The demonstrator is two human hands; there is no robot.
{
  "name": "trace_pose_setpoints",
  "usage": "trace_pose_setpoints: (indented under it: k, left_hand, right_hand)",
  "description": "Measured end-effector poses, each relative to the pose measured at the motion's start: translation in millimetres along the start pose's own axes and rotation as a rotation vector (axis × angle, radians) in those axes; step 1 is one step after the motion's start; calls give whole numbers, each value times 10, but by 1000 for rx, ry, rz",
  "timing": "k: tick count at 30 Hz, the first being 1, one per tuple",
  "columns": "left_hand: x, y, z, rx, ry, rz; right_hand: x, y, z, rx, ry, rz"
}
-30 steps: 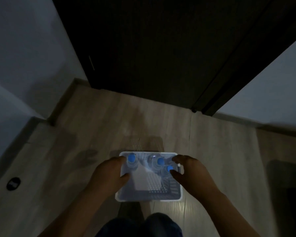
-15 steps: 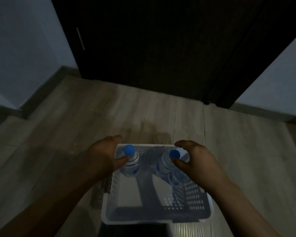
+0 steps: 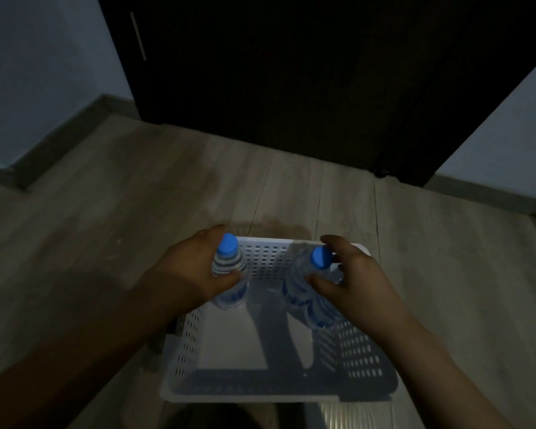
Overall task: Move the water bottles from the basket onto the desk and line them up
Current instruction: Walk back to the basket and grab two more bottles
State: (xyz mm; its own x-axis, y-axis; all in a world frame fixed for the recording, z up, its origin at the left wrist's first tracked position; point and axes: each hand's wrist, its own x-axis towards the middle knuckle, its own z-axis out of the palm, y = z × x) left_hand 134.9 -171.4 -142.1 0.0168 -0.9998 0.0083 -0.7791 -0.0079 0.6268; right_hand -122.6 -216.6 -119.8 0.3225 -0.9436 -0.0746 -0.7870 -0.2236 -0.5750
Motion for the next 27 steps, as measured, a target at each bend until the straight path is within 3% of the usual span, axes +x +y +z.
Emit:
trace_pose_setpoints:
  k: [7, 13, 20, 27]
  left_hand:
    - [100, -83, 158, -104, 85, 6]
    - [55, -170, 285, -412, 171, -38]
    - [9, -186, 298, -462, 223, 14]
    - [-63, -11, 241, -568, 277, 82]
  right_hand:
    - [87, 92, 138, -21, 11, -47]
    - [82, 144, 288, 287, 97, -30]
    - [14, 125, 378, 412, 187, -4]
    - [-91, -92, 255, 652, 299, -94]
